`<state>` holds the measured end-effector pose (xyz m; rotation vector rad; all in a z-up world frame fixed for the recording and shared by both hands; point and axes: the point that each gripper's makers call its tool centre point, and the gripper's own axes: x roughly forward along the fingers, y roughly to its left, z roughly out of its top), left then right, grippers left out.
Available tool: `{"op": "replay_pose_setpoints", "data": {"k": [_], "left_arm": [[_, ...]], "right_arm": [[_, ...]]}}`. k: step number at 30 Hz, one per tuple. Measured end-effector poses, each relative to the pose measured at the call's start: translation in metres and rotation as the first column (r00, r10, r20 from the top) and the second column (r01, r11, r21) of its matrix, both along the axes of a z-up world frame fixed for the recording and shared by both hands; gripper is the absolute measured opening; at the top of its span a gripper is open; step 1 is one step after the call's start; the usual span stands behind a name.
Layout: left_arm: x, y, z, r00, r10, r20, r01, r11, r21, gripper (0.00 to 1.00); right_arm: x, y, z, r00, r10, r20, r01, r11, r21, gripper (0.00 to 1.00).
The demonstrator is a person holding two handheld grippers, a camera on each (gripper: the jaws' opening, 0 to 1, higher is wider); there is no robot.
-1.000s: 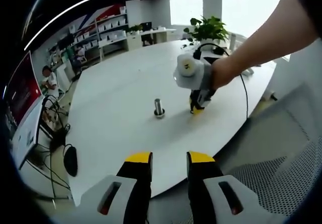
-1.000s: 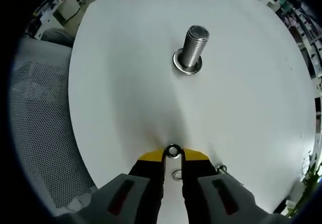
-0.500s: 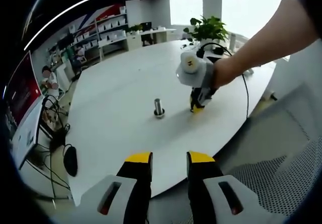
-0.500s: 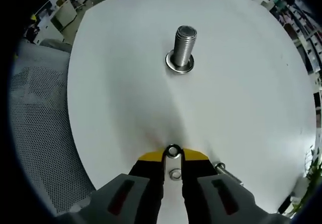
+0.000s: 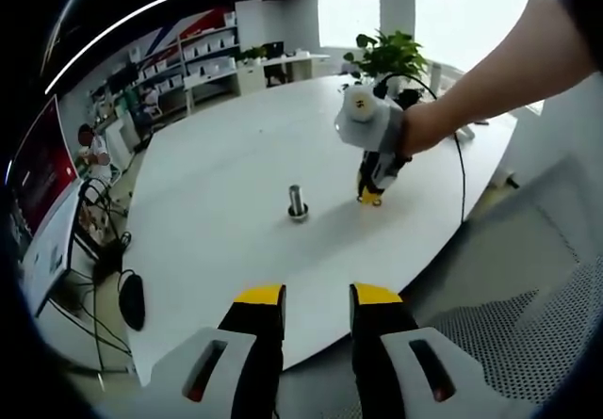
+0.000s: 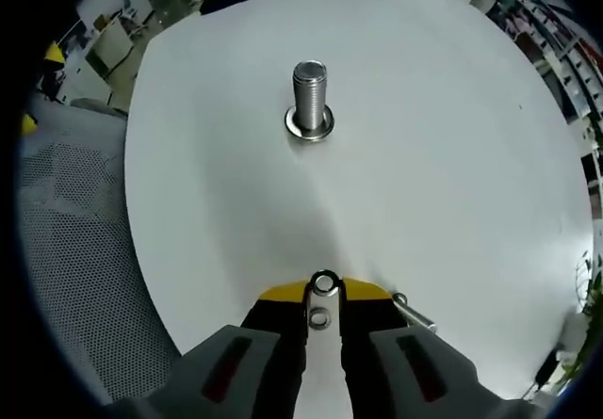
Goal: Place the washer onto the threaded stud by aligning its center hole with the stud, sliding it down to the base, and recovering from edge contact or off-axis alignment until the washer reaches the visible bottom stop.
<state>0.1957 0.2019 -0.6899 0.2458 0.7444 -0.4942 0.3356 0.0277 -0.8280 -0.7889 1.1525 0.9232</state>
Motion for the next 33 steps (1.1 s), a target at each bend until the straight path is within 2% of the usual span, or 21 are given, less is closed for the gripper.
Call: {"op": "replay_pose_setpoints", "data": {"k": [23,27,33], "left_arm": [[0.001,-0.001,0.002,1.000,-0.001,0.011,0.002,1.000,-0.007,0.25],[0.001,-0.002,0.002,1.000,-0.003,0.012,0.003,1.000,-0.007,0.25],[0.001,-0.001,0.003,1.000,-0.002,0.018,0.002,1.000,-0.009,0.25]], "right_arm": [[0.002,-0.043,0.021,0.995,-0.099,0.030,0.099,0.995,0.008,0.13],[0.002,-0.047,0.025,0.995,-0.095,0.042,0.095,0.995,0.009,0.13],[0.010,-0.055,0.034,0.991,-0.117,0.068,0.116,0.993,0.021,0.13]]}}
